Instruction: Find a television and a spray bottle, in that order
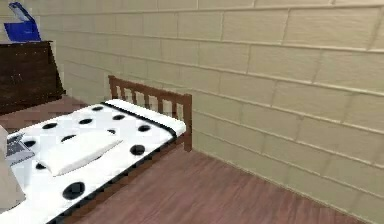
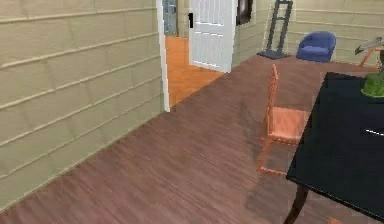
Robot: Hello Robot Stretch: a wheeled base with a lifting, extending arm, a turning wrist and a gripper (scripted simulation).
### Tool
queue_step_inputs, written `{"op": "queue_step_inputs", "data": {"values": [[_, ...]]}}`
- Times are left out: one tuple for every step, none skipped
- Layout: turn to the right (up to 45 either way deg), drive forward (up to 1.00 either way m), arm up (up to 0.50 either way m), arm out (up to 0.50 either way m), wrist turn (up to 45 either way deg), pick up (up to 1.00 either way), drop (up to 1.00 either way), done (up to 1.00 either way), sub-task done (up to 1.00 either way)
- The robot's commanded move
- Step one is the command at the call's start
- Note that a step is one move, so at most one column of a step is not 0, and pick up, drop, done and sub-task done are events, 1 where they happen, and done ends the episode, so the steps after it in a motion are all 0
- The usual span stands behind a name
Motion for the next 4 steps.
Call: {"op": "queue_step_inputs", "data": {"values": [[45.0, 0.0, 0.0, 0.0, 0.0, 0.0, 0.0, 0.0, 0.0], [45.0, 0.0, 0.0, 0.0, 0.0, 0.0, 0.0, 0.0, 0.0], [3.0, 0.0, 0.0, 0.0, 0.0, 0.0, 0.0, 0.0, 0.0], [0.0, 1.0, 0.0, 0.0, 0.0, 0.0, 0.0, 0.0, 0.0]]}}
